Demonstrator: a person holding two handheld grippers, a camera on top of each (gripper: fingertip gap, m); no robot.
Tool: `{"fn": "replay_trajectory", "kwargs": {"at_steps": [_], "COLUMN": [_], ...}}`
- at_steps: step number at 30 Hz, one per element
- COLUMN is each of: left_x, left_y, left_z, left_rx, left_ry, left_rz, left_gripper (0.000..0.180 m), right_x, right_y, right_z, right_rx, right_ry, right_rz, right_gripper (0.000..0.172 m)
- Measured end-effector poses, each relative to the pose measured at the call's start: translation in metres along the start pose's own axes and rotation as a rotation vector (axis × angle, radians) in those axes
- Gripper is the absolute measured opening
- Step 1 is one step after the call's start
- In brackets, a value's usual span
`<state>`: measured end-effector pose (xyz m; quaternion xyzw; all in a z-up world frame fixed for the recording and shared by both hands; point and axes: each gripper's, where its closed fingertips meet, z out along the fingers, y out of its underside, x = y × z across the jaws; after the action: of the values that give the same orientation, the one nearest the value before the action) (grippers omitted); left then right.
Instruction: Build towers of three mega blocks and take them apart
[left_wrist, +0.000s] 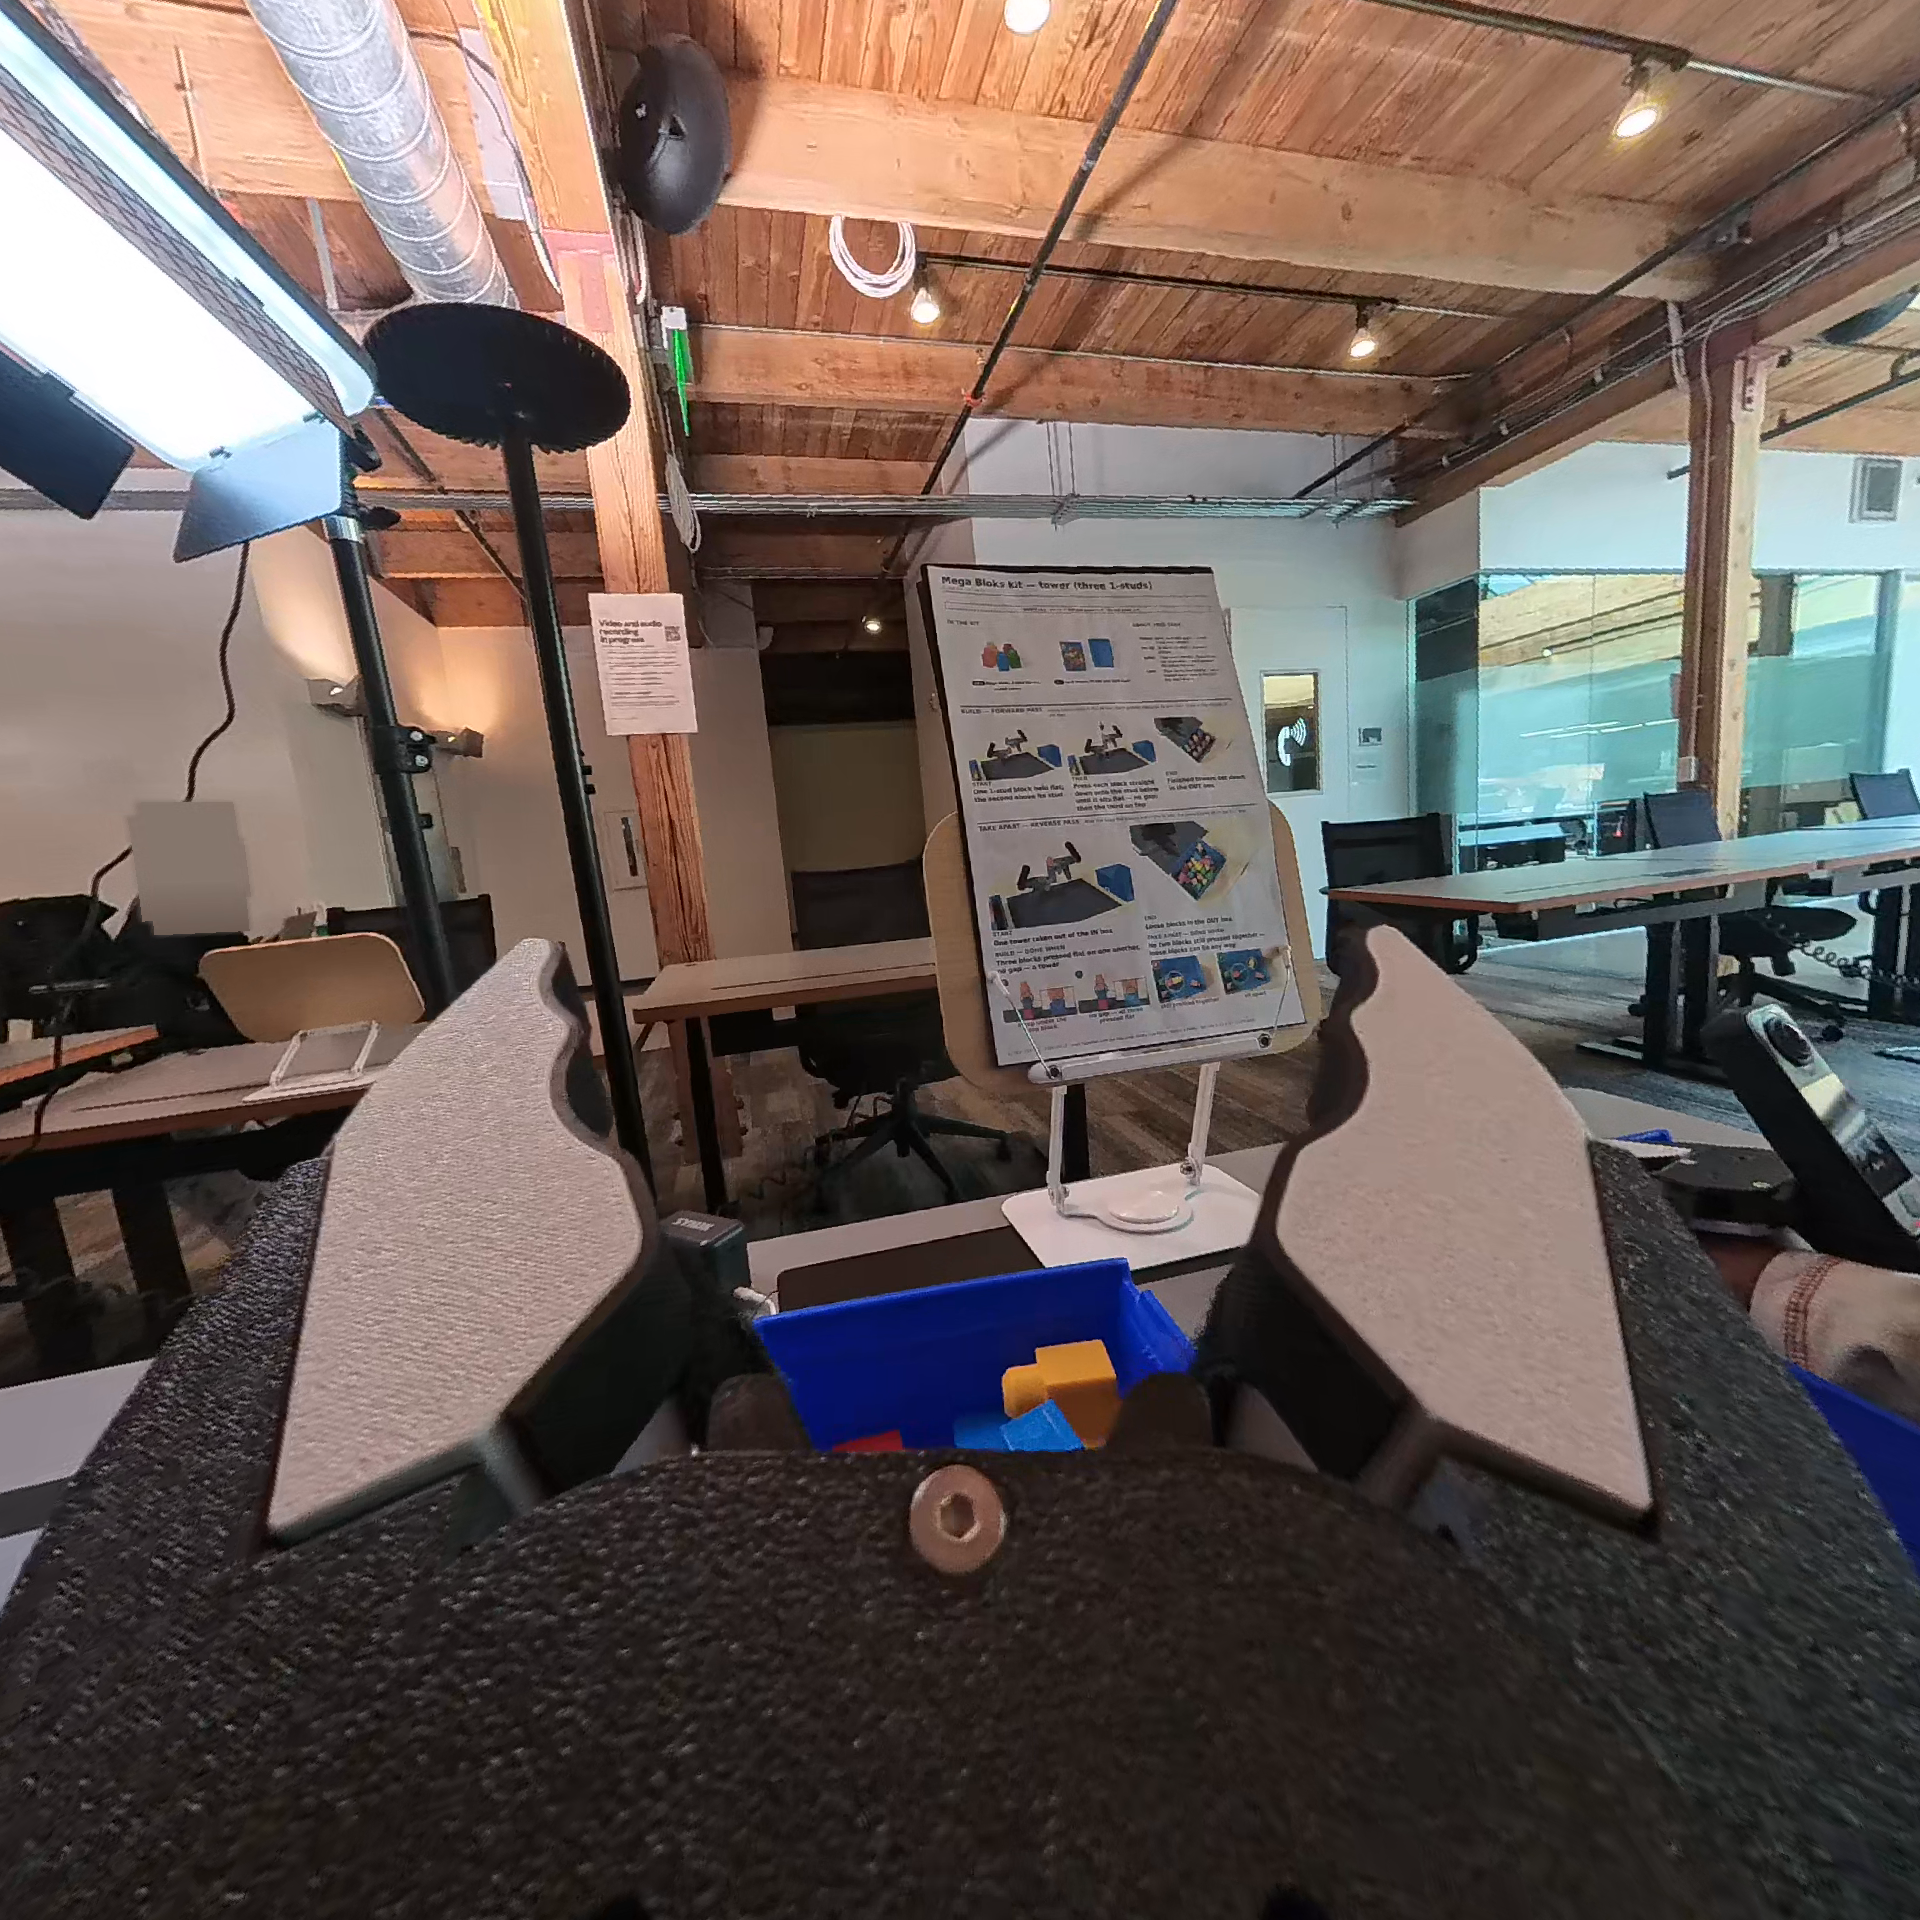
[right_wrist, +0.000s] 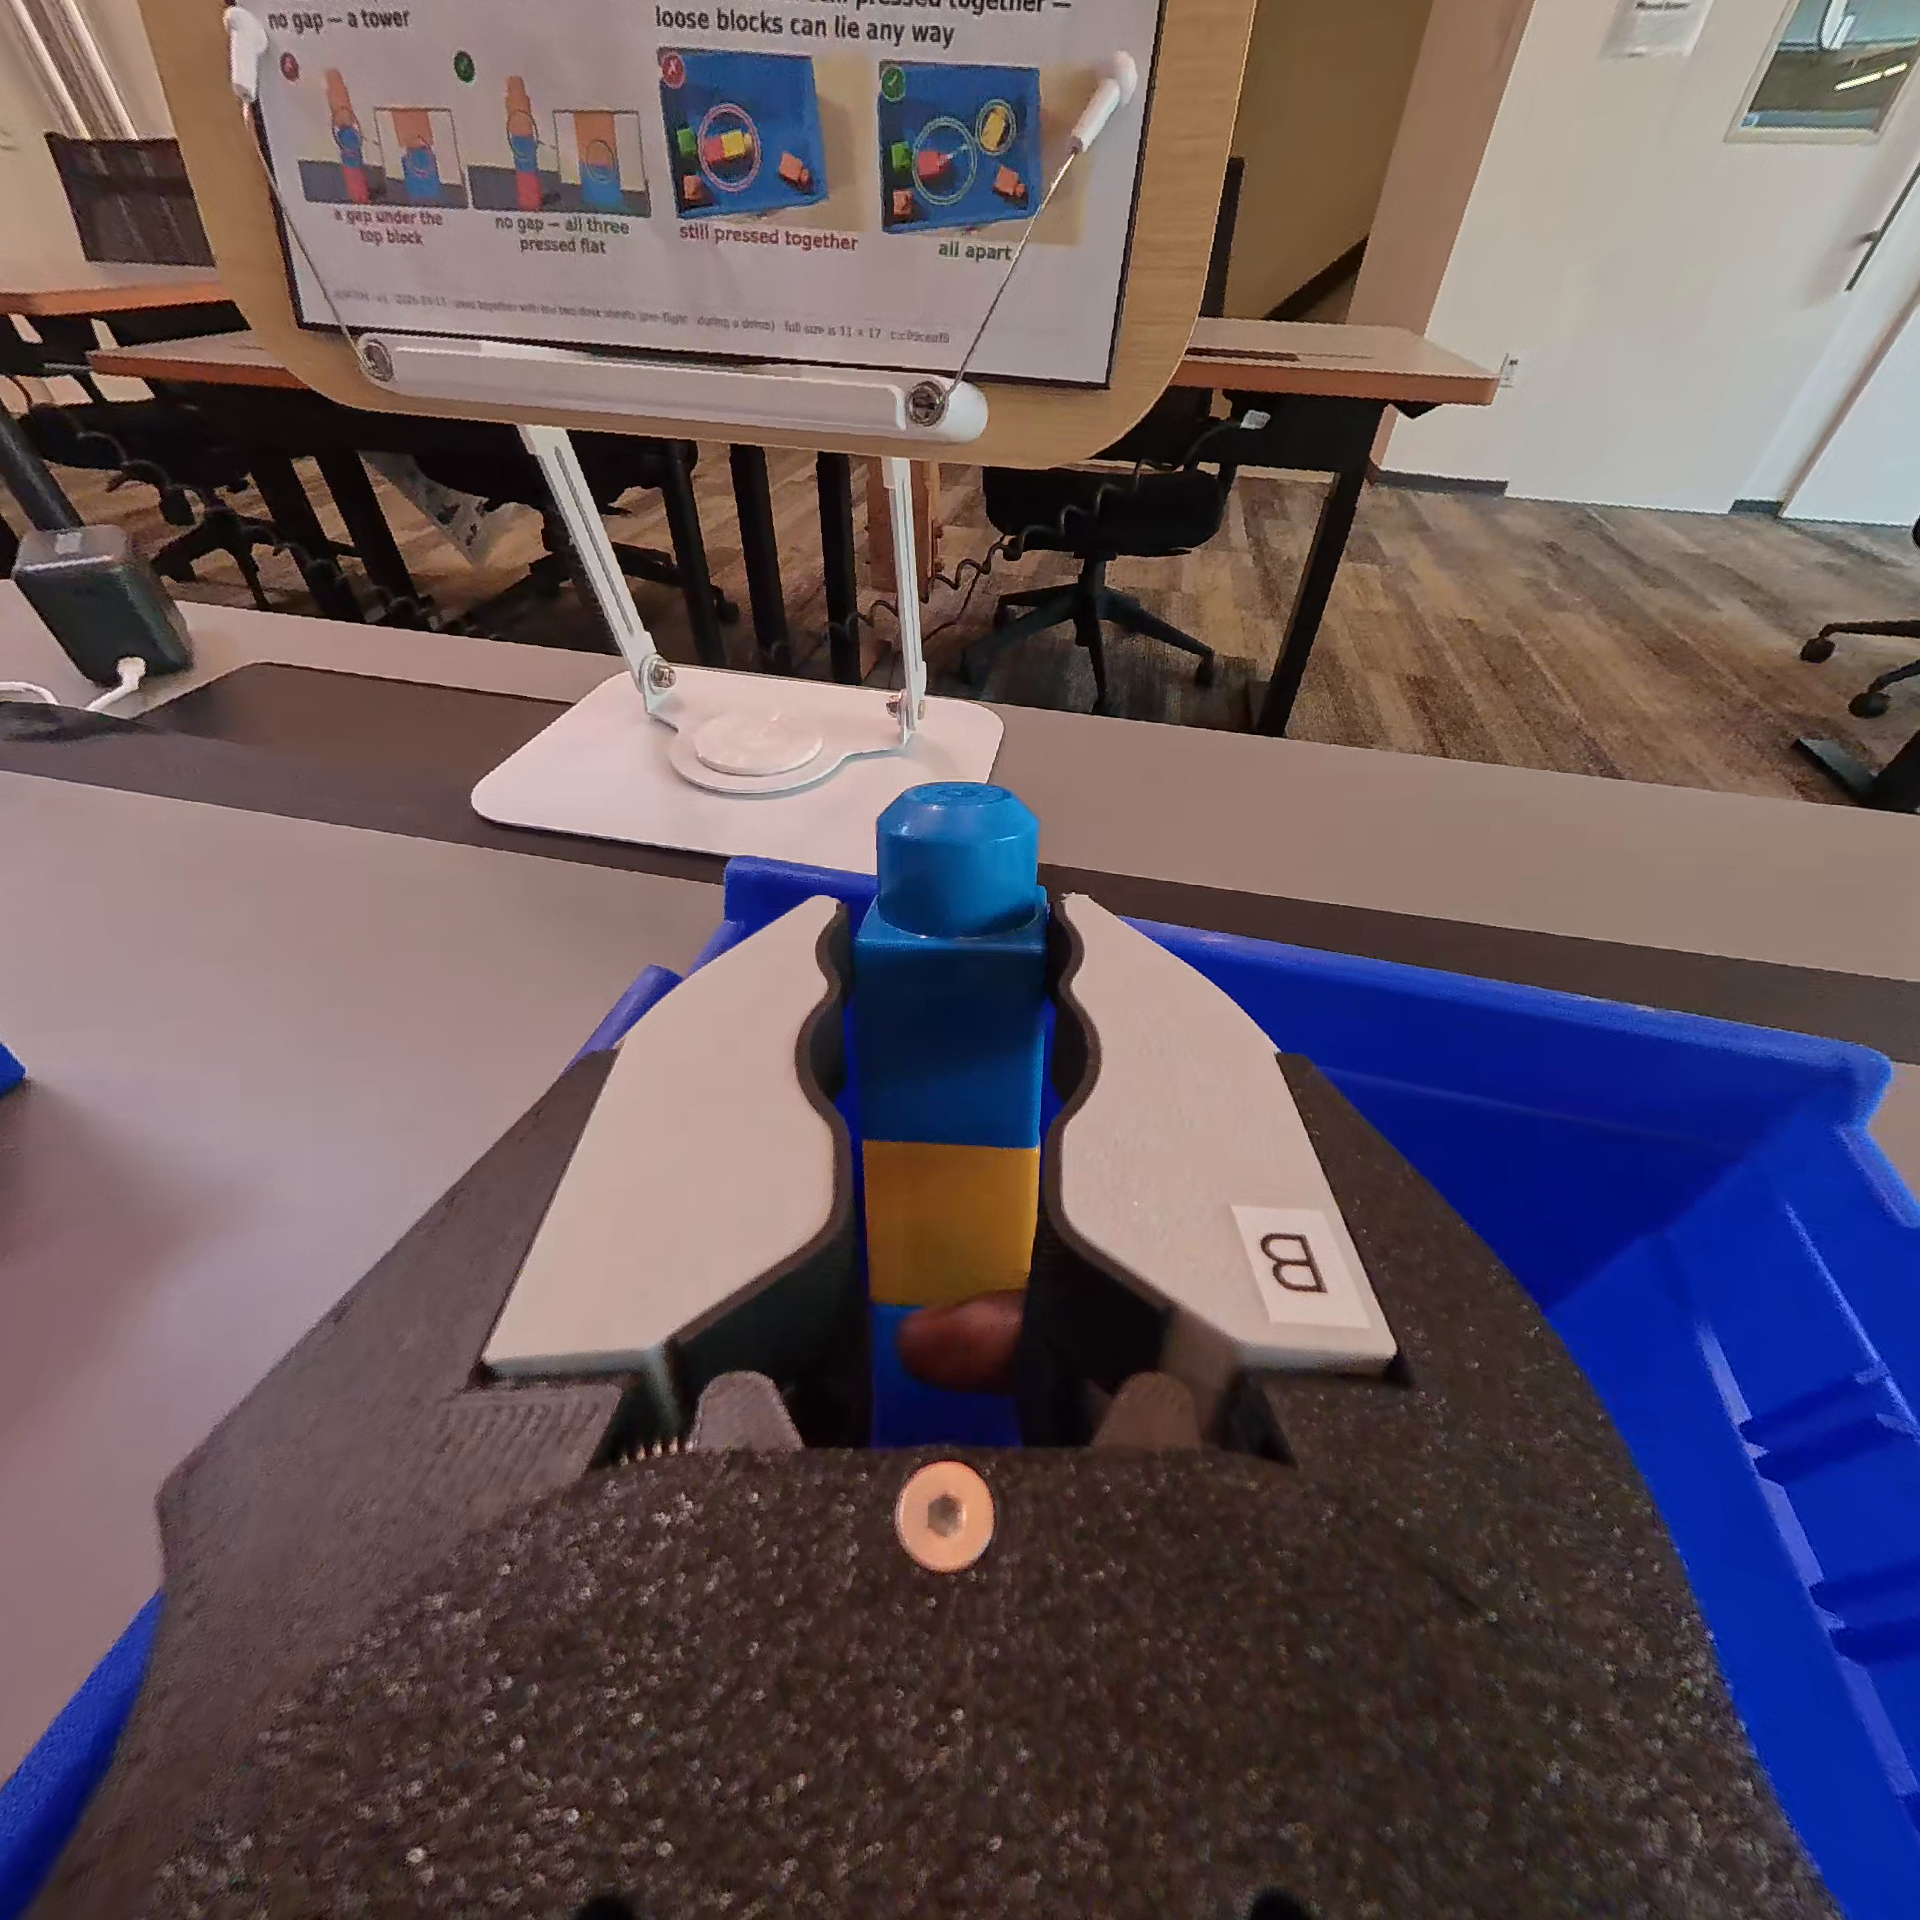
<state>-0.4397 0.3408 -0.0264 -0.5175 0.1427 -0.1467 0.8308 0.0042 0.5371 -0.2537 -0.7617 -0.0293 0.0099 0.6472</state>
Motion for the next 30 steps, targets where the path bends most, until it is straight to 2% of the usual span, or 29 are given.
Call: {"fn": "replay_trajectory", "kwargs": {"at_steps": [9,11,25,30], "left_x": [0.009,0.011,0.014,0.016], "left_y": [0.005,0.006,0.007,0.007], "left_z": [0.002,0.003,0.003,0.003], "left_rx": [-0.023,-0.029,-0.028,-0.026], "left_ry": [0.034,0.042,0.061,0.071], "left_rz": [0.011,0.012,0.005,0.002], "left_gripper": [0.131,0.131,0.130,0.130], "right_x": [0.002,0.003,-0.004,-0.005], "right_y": [0.021,0.028,0.108,0.109], "right_z": [-0.011,-0.013,-0.028,-0.025], "right_rx": [-0.162,-0.213,-0.778,-0.793], "right_ry": [0.019,0.019,-0.090,-0.101], "right_rz": [-0.023,-0.025,-0.160,-0.122], "right_gripper": [0.045,0.041,0.038,0.037]}}
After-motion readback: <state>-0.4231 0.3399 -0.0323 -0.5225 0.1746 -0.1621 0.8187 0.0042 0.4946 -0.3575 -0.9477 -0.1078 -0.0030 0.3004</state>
